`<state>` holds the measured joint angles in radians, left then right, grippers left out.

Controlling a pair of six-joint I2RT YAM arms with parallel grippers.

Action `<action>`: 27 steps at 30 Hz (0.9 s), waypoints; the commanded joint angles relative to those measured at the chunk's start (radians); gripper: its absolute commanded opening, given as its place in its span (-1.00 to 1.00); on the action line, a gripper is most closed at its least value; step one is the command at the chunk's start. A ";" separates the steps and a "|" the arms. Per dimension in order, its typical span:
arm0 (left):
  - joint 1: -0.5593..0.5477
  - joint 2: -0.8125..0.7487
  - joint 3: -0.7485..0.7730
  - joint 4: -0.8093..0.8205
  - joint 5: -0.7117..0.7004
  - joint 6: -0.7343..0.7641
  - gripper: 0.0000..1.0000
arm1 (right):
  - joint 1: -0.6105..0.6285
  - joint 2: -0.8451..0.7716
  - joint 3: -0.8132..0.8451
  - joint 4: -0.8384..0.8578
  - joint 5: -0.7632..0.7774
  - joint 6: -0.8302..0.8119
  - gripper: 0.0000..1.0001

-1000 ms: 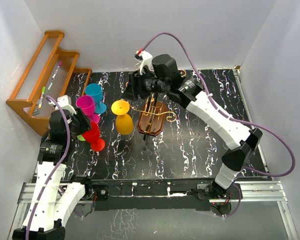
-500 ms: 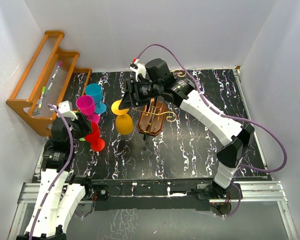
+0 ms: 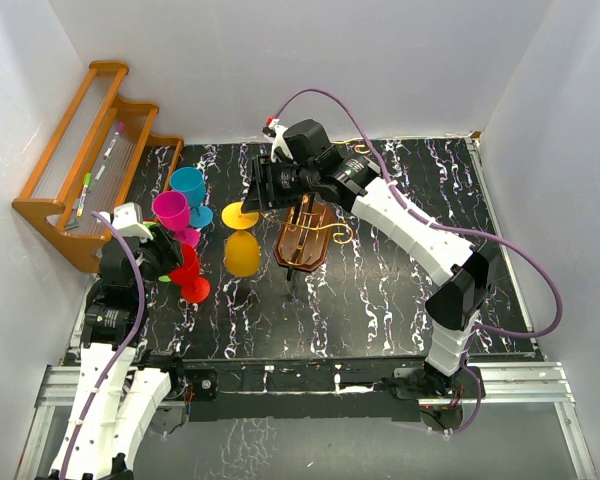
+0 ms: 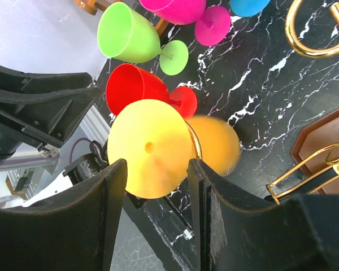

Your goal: Take the wine glass off the wine glass rack

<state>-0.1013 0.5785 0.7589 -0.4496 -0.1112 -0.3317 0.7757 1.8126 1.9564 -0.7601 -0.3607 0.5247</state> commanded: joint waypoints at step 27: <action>0.002 0.008 -0.005 0.015 0.018 0.017 -0.14 | -0.004 -0.030 -0.018 0.107 -0.102 -0.003 -0.10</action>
<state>-0.1009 0.5880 0.7586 -0.4492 -0.1028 -0.3260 0.7673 1.8126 1.9335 -0.7265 -0.4259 0.5217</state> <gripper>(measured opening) 0.432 0.454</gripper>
